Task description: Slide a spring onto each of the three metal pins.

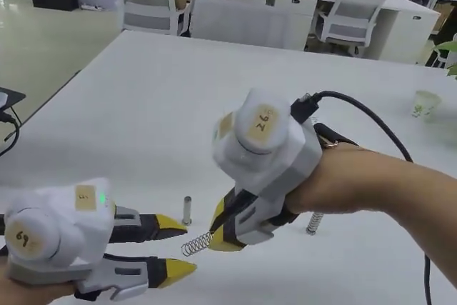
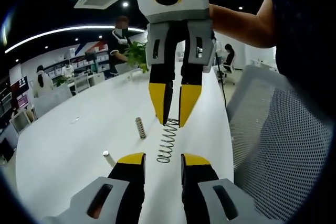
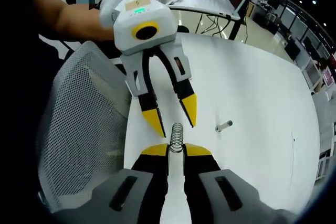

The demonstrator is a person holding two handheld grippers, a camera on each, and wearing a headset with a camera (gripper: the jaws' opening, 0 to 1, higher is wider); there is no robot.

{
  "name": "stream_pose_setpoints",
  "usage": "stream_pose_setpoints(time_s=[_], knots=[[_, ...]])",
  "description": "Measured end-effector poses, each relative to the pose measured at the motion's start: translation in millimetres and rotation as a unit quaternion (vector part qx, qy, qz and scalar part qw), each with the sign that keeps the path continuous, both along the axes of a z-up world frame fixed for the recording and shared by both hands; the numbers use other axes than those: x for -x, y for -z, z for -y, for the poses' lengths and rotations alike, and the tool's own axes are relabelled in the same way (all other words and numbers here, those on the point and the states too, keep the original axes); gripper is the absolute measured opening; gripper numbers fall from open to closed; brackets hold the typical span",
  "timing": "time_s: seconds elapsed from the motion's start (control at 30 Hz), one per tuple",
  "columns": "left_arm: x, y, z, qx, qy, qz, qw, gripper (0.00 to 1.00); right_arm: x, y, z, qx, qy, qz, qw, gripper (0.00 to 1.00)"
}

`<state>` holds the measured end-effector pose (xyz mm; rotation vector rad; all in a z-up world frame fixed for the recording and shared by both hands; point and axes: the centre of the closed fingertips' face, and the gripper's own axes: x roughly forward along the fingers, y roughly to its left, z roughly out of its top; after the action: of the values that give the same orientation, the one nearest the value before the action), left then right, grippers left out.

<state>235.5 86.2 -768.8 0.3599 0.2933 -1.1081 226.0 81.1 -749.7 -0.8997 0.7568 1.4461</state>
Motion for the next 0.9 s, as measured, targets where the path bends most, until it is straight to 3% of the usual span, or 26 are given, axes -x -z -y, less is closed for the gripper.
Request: stream_pose_setpoints(time_s=[0.13, 0.4, 0.73, 0.9], knots=[[0.4, -0.2, 2.5, -0.005, 0.011, 0.009, 0.9999, 0.13, 1.8, -0.8, 1.1, 0.000, 0.002, -0.001, 1.0000, 0.07], [4.3, 2.0, 6.8, -0.012, 0.022, 0.011, 0.9996, 0.04, 5.4, -1.2, 3.5, 0.001, 0.006, -0.005, 1.0000, 0.07], [3.4, 1.2, 9.1, -0.013, 0.021, 0.016, 0.9996, 0.02, 6.0, -6.7, -0.8, -0.009, 0.002, 0.002, 1.0000, 0.08], [1.5, -0.3, 9.8, 0.002, 0.016, 0.008, 0.9998, 0.02, 4.6, -10.2, -2.6, -0.020, 0.003, -0.001, 0.9998, 0.08]])
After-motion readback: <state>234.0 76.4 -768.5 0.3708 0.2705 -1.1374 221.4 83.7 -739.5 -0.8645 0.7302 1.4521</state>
